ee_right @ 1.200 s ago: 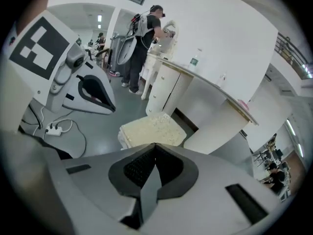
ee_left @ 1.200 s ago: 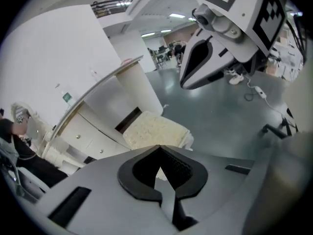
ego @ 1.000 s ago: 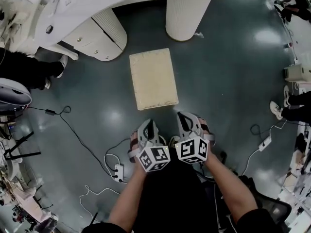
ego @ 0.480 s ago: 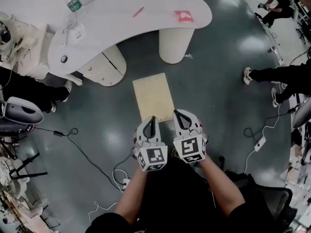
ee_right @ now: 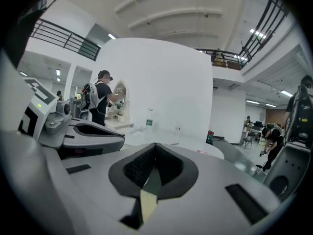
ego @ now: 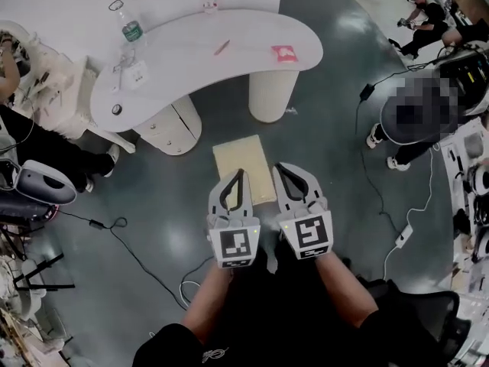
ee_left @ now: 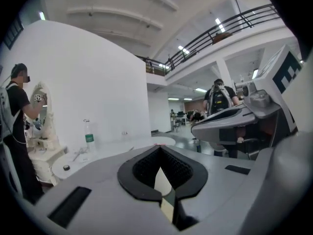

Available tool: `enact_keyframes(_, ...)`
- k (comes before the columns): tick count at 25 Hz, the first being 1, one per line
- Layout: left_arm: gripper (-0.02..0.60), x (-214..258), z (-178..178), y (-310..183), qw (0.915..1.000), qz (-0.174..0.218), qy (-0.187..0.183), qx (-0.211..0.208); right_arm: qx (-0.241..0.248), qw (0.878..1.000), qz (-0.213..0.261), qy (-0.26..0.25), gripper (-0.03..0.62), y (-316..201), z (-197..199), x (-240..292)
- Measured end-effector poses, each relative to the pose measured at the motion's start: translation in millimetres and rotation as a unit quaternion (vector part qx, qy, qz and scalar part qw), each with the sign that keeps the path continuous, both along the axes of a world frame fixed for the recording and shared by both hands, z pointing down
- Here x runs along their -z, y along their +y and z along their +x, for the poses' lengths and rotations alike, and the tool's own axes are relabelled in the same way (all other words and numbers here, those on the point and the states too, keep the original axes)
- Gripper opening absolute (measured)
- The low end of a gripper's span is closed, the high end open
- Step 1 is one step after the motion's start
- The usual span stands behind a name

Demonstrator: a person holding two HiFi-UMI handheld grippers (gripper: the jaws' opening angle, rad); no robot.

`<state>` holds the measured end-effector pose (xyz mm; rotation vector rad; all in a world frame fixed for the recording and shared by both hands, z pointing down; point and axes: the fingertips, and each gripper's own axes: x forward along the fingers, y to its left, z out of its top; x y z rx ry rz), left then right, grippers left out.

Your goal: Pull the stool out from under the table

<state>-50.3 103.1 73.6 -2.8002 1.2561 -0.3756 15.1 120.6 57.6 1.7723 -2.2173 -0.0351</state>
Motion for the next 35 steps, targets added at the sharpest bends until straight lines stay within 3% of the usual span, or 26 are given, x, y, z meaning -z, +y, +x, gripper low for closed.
enact_keyframes(4,0.006,33.6,-0.3,4.0,0.9984,0.043,0.036,0.011,0.030,0.998,0.040,0.023,0.006,5.7,-3.8,31.1)
enact_keyframes(9,0.006,47.8,6.8,13.9,0.9980,0.046,0.029,0.031,0.043,0.996,0.075,0.012,0.006,21.6,7.0,58.9)
enact_keyframes(16,0.006,78.4,22.9,25.1,0.9943,0.096,0.037,0.027,0.039,0.994,0.102,0.009,0.006,28.2,26.3,78.4)
enact_keyframes(21,0.006,78.8,38.6,34.0,0.9946,0.083,0.053,0.031,0.045,0.995,0.092,0.003,0.006,35.9,35.5,76.6)
enact_keyframes(35,0.006,91.0,49.2,31.5,0.9949,0.090,0.043,0.015,0.048,0.995,0.093,0.004,0.006,29.1,38.7,81.2)
